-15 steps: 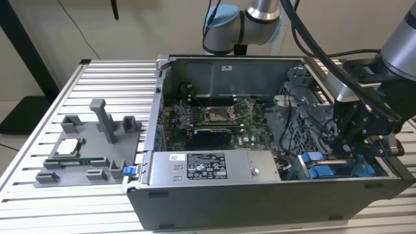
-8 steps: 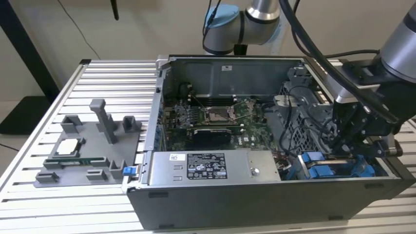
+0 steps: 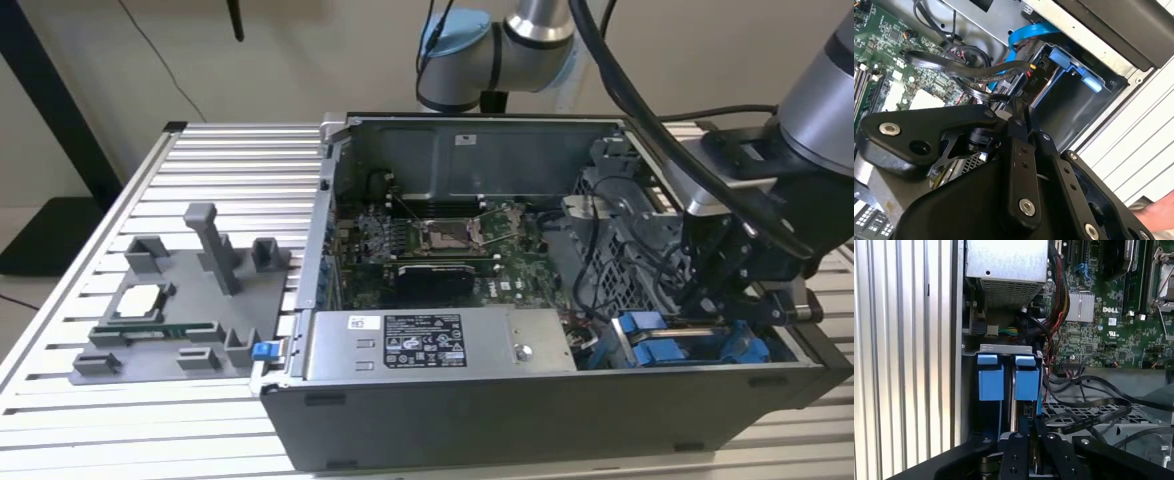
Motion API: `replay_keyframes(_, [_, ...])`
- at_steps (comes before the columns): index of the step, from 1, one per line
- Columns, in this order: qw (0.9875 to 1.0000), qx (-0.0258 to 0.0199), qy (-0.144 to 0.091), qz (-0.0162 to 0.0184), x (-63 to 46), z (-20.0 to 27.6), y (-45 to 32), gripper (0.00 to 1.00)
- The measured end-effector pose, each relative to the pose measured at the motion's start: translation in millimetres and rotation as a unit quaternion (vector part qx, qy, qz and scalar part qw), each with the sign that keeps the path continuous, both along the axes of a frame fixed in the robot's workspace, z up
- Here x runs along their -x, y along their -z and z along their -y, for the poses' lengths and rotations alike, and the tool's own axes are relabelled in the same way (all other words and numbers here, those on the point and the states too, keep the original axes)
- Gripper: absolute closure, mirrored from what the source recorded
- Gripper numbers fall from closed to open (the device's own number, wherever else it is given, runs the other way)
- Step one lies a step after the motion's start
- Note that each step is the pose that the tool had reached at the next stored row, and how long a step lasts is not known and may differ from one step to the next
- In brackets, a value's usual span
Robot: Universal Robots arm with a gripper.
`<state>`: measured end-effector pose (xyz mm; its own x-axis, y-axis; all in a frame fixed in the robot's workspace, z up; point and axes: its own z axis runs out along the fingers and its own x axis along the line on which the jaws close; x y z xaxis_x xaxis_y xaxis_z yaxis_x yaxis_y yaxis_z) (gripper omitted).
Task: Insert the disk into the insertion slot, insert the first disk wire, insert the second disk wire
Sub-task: 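Insert the second disk wire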
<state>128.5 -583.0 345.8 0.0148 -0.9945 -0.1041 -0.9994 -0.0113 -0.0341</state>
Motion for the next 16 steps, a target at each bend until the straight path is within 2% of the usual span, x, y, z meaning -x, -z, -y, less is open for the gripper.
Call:
replay_keyframes(13, [1.0000,-0.0033,0.000,0.0000,-2.3,0.0,4.5,1.00])
replay_keyframes(16, [1.0000,-0.0046,0.000,0.0000,-2.4,0.0,8.1,1.00])
